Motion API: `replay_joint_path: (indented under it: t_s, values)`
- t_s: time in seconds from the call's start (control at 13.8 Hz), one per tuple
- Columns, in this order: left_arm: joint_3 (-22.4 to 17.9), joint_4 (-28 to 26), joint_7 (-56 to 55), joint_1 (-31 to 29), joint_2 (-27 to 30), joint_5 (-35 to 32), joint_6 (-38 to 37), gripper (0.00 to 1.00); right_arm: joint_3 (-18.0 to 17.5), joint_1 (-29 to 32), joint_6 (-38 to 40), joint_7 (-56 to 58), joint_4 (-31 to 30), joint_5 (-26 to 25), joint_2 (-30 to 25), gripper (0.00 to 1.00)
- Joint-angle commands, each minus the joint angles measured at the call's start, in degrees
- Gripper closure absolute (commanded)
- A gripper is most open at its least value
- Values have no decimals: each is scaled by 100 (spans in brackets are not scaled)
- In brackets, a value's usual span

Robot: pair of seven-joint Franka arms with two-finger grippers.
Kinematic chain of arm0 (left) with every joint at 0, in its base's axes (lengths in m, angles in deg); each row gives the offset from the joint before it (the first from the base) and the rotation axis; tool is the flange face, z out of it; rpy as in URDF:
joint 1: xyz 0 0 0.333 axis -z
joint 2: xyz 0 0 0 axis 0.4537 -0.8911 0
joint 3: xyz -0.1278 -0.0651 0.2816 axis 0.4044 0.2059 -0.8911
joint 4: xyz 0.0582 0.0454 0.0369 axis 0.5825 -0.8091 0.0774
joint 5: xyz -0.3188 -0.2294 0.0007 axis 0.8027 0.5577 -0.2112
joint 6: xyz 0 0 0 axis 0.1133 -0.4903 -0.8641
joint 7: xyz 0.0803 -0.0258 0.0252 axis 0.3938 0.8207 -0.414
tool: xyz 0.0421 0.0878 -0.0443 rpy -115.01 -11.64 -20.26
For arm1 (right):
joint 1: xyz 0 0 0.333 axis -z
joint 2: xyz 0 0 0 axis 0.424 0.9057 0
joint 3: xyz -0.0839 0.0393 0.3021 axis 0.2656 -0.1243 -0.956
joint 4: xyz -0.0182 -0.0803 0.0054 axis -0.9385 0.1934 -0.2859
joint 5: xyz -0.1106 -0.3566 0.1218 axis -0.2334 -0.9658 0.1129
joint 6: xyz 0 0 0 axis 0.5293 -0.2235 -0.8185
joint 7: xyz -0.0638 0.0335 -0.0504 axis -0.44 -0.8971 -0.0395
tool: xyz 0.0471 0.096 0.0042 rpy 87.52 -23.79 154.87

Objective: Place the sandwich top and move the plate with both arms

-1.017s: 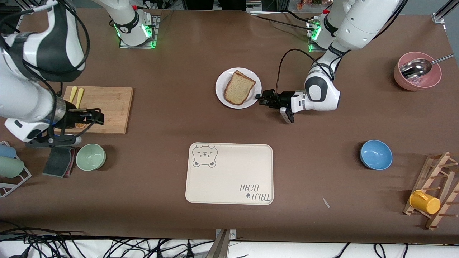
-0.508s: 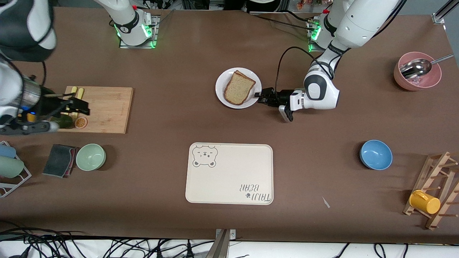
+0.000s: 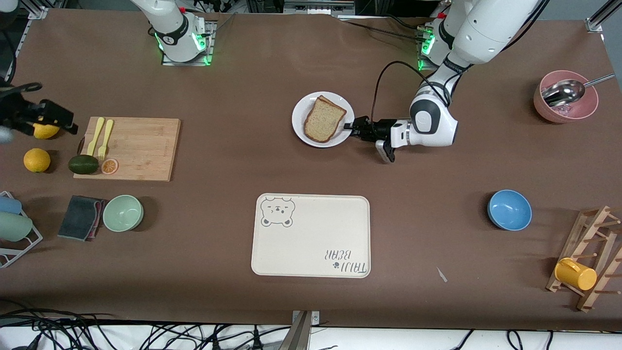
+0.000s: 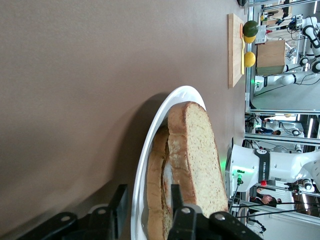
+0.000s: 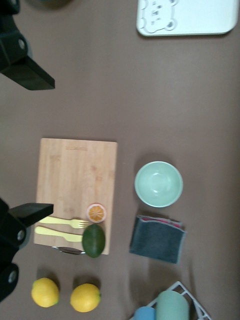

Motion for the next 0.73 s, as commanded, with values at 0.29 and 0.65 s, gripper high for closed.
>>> replay_joint_path:
  t_s: [0.29,0.65]
  values:
    - [118,-179,161,198,172,435,347,61,-142,27,-301,-20,-577,-120,-400,0]
    - [118,-179,161,198,110,435,356,77,-142,36,-230,-29,-348,-85,-162,0]
